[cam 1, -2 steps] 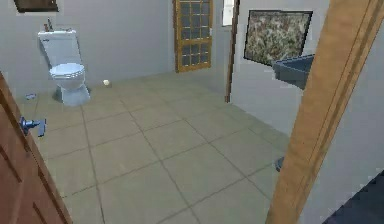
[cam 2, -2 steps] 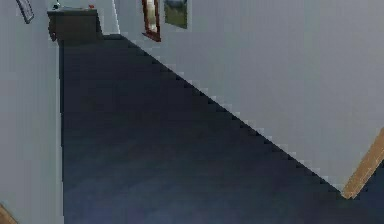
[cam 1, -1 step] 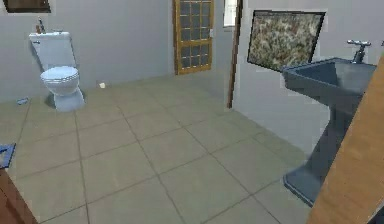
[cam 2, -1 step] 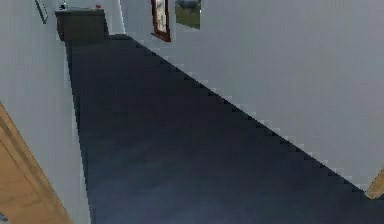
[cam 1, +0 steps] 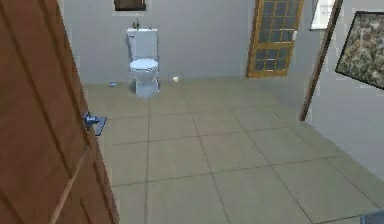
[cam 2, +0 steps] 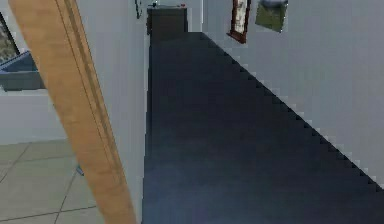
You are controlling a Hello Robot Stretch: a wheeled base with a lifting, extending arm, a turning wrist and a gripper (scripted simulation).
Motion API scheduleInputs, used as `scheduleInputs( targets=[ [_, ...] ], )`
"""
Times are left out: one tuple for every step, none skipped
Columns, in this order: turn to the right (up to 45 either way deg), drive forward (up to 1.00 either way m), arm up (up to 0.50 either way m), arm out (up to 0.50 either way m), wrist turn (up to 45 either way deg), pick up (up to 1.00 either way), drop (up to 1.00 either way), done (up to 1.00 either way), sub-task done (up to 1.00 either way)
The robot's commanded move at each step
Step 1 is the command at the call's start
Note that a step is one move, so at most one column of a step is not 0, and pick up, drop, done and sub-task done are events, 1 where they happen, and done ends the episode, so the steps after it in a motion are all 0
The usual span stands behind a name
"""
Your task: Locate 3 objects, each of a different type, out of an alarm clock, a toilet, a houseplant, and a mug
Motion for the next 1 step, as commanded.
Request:
scheduleInputs(
  targets=[
    [0.0,0.7,0.0,0.0,0.0,0.0,0.0,0.0,0.0]
  ],
)
